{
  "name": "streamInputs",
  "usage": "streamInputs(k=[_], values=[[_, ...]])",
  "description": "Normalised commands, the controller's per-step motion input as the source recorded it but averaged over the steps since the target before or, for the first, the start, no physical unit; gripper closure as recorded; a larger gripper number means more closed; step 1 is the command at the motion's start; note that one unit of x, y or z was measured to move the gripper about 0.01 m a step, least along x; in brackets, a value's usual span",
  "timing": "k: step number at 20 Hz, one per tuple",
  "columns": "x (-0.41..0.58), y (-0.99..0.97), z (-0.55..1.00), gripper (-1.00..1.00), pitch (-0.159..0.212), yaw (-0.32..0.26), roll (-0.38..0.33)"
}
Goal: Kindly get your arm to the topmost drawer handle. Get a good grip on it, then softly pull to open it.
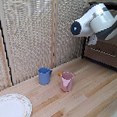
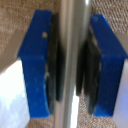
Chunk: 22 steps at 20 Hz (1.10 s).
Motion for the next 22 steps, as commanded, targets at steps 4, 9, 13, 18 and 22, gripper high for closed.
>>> streamInputs(k=[4, 9, 13, 18, 22], values=[[0.014, 0.80, -0.03, -1.00, 0.000, 0.010, -0.072], [0.121, 0.04, 0.00, -1.00, 0.018, -0.017, -0.023], [0.056, 0.03, 0.07, -1.00, -0.002, -0.057, 0.007], [0.014, 0.26, 0.00, -1.00, -0.007, -0.153, 0.222], [0.069, 0.16, 0.00, -1.00, 0.024, -0.213, 0.364]])
